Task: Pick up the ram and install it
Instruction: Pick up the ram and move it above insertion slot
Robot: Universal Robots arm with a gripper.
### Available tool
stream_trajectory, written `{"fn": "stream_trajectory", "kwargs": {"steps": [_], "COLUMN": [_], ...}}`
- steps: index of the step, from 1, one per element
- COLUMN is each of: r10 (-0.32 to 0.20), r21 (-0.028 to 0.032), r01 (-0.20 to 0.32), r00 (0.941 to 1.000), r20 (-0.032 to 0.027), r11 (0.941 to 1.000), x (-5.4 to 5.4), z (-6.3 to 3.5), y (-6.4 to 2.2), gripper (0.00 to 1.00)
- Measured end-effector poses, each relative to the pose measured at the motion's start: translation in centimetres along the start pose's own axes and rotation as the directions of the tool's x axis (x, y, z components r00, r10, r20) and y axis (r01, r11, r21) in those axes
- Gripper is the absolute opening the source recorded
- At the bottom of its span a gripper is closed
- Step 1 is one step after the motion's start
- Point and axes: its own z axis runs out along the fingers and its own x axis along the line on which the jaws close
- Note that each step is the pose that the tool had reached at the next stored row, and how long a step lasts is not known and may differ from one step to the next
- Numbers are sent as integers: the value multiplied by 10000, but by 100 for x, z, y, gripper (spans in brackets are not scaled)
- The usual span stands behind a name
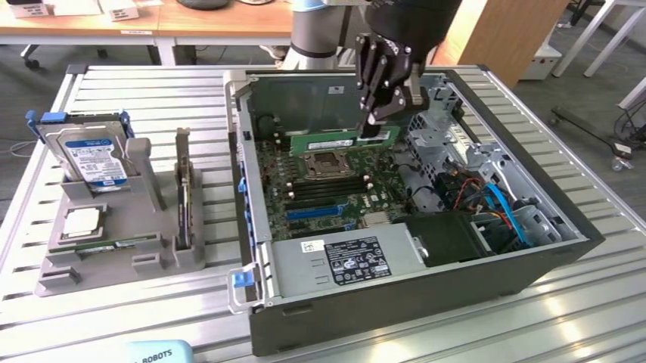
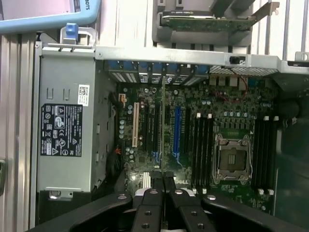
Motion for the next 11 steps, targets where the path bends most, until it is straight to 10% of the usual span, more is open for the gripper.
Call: {"fn": "stream_trajectory", "kwargs": {"steps": [11], "r10": [2], "r21": [0], "r01": [-2], "r00": [10000], "r20": [1], "r11": [10000], "x": [-2], "z": [-4], "y": [-125], "gripper": [12]}}
